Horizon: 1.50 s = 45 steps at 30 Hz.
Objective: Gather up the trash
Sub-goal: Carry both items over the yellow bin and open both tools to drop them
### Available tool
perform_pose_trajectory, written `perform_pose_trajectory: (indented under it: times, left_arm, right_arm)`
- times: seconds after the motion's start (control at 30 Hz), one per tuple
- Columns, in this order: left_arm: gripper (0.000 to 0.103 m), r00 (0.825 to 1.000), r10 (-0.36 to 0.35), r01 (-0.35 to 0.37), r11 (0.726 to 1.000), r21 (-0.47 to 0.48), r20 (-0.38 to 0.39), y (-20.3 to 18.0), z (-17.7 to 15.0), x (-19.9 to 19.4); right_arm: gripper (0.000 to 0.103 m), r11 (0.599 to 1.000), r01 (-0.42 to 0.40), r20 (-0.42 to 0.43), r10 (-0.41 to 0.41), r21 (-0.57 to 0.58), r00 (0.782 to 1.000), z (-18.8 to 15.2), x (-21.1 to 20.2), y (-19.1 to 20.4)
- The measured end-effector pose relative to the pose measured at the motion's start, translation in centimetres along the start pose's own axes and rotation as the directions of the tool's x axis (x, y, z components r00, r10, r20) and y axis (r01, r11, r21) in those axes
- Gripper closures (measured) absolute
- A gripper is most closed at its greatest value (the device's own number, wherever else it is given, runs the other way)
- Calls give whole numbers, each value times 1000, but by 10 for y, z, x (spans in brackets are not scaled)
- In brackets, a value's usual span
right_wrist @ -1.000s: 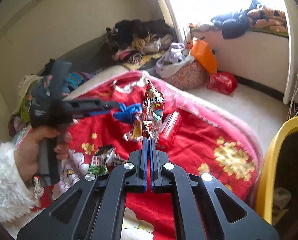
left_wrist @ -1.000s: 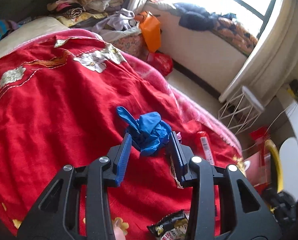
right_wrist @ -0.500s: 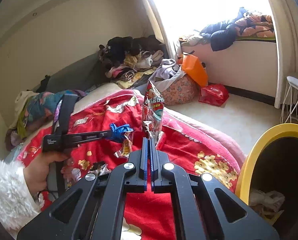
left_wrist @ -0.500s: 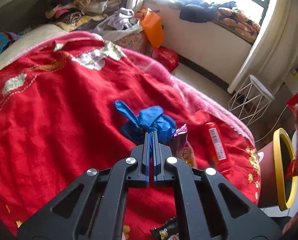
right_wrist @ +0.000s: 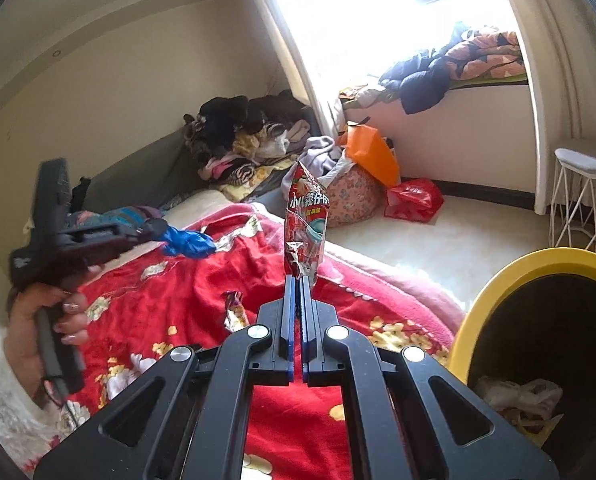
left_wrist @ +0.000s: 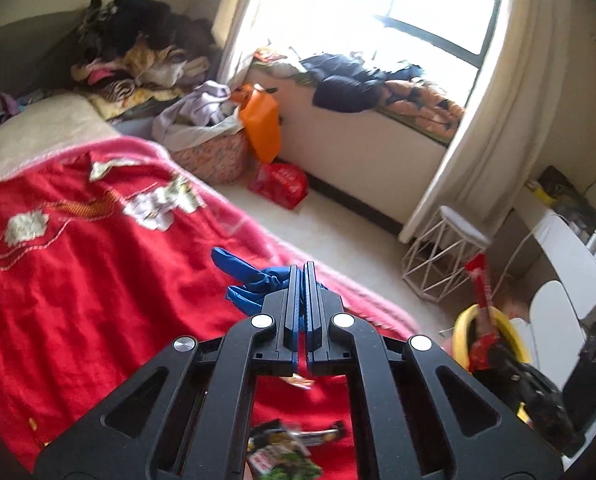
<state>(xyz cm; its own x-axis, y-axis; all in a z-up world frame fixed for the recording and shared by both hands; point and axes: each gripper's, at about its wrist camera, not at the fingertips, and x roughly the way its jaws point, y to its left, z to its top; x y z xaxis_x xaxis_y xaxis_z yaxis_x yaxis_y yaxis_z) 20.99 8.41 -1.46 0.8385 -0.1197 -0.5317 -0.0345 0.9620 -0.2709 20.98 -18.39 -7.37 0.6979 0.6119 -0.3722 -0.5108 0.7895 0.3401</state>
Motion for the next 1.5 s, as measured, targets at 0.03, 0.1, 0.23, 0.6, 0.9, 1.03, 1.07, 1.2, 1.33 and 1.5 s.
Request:
perform_pose_trajectory:
  times: [0.03, 0.1, 0.23, 0.6, 0.9, 1.03, 1.07, 1.2, 1.33, 1.5]
  left_arm:
    - [103, 1000, -8, 8, 1000, 4, 5, -4, 1, -3]
    - [103, 999, -32, 32, 999, 6, 13, -11, 2, -9]
    - [103, 997, -71, 70, 997, 18, 20, -25, 2, -20]
    - [103, 982, -188, 189, 979, 71, -25, -77, -16, -24]
    - [103, 961, -266, 273, 954, 121, -73, -120, -34, -18]
    - [103, 953, -288, 299, 943, 146, -92, -137, -41, -18]
    - [103, 951, -294, 306, 940, 153, -98, -142, -43, -17]
    - [103, 945, -306, 323, 930, 175, -116, -157, -50, -14]
    - [103, 939, -317, 339, 919, 201, -135, -172, -57, -10]
    - [103, 930, -330, 359, 907, 221, -159, -187, -66, -6]
  right_arm:
    - [101, 1000, 5, 3, -5, 5, 1000, 0, -1, -2]
    - [101, 1000, 16, 12, -17, 18, 1000, 1, -6, -6]
    - [101, 999, 35, 33, -36, 40, 999, 1, -16, -14]
    - [101, 984, 109, 67, -120, 144, 990, 2, -42, -47]
    - [101, 954, 172, 84, -197, 246, 977, -3, -62, -76]
    - [101, 934, 205, 82, -238, 293, 968, -4, -71, -89]
    - [101, 927, 219, 80, -254, 304, 964, -5, -74, -92]
    - [101, 907, 266, 65, -302, 325, 951, -8, -83, -102]
    - [101, 885, 322, 30, -352, 336, 935, -12, -93, -112]
    - [101, 861, 301, -4, -328, 411, 945, -18, -105, -131]
